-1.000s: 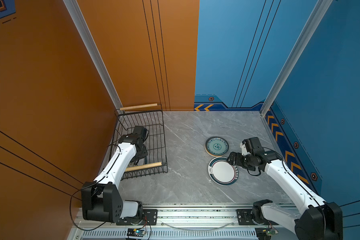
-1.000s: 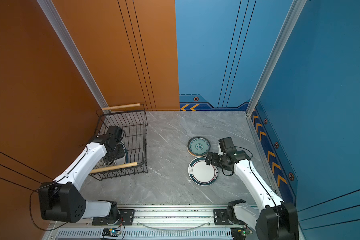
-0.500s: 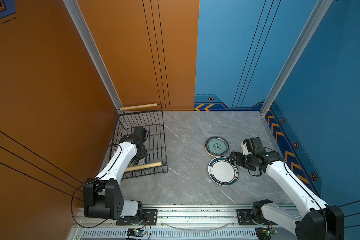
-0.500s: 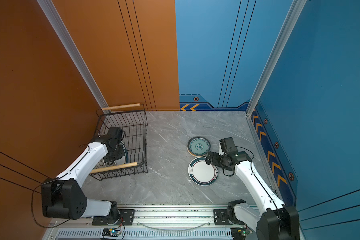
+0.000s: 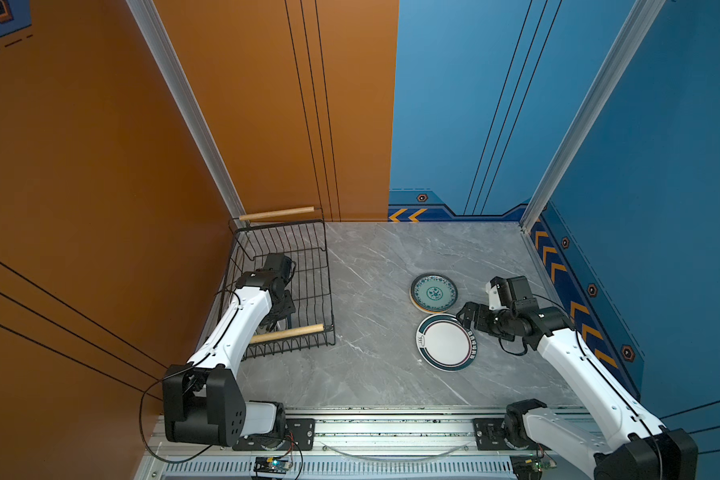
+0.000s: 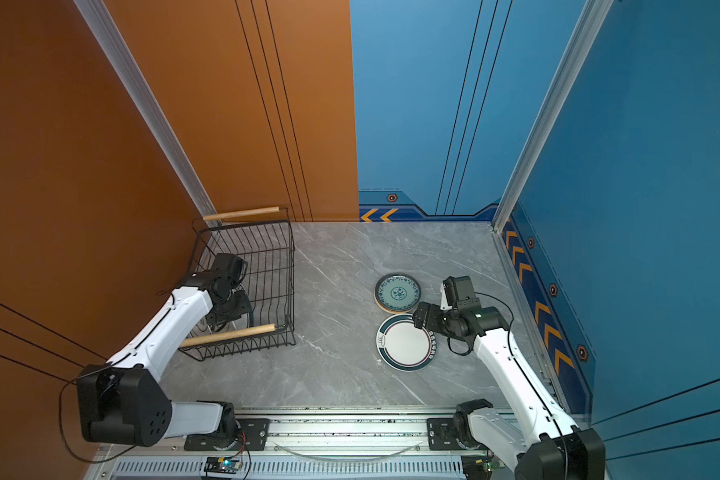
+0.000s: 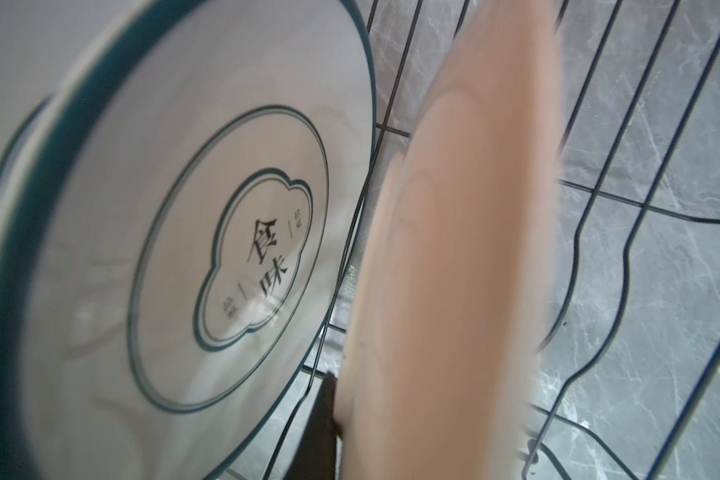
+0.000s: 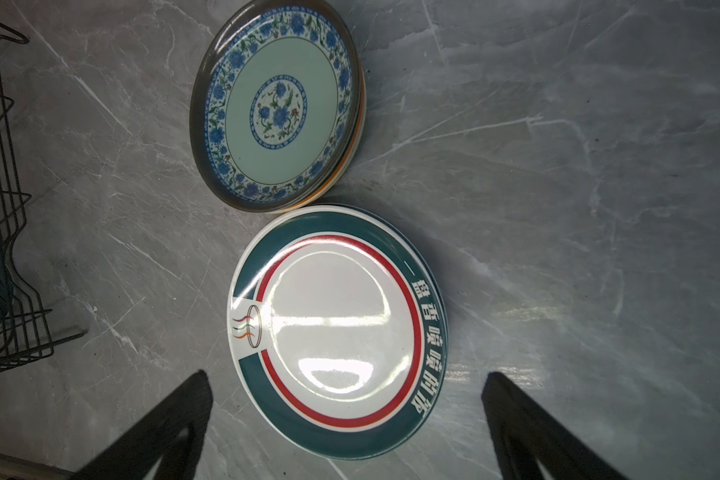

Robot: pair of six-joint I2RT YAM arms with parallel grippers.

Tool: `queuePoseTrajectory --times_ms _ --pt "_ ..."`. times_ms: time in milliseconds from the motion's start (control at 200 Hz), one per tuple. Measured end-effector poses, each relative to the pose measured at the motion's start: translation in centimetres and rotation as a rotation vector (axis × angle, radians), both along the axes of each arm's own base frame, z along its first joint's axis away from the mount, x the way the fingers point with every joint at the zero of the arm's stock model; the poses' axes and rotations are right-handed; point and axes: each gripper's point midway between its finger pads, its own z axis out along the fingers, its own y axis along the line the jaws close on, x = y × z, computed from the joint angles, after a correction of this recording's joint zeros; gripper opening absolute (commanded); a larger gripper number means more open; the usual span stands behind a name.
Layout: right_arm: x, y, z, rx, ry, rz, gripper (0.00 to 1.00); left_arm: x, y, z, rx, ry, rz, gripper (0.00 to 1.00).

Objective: Unload the plates from the dish rack
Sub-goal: 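Grasp the next red-ring plate in the rack with the left gripper, then lift the plate toward the right gripper while the right grasps its rim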

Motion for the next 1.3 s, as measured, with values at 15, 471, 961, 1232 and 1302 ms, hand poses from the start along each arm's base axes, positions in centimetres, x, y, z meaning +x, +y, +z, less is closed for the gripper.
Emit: queuePoseTrajectory --times_ms 15,471,961,1232,1302 --pt "0.0 0.0 0.0 0.000 -0.001 0.000 1.00 0.0 0.0 0.2 -0.001 -0.003 -0.001 0.02" --pt "-0.1 0.3 0.1 0.017 0.001 0.002 1.00 0.3 -2.3 4.9 -0.099 -0.084 -0.100 0.00" --pt "1.7 5.5 3.9 0.311 -0.104 0.096 1.00 1.9 -7.8 17.5 -0.368 -0.426 -0.165 0.00" --pt "3.8 7.9 8.8 0.538 -0.223 0.076 1.00 2.2 -13.9 19.8 -0.573 -0.517 -0.246 0.00" --pt "4.3 8.6 10.3 0.602 -0.255 0.076 0.98 2.5 -15.7 19.0 -0.636 -0.513 -0.261 0.00"
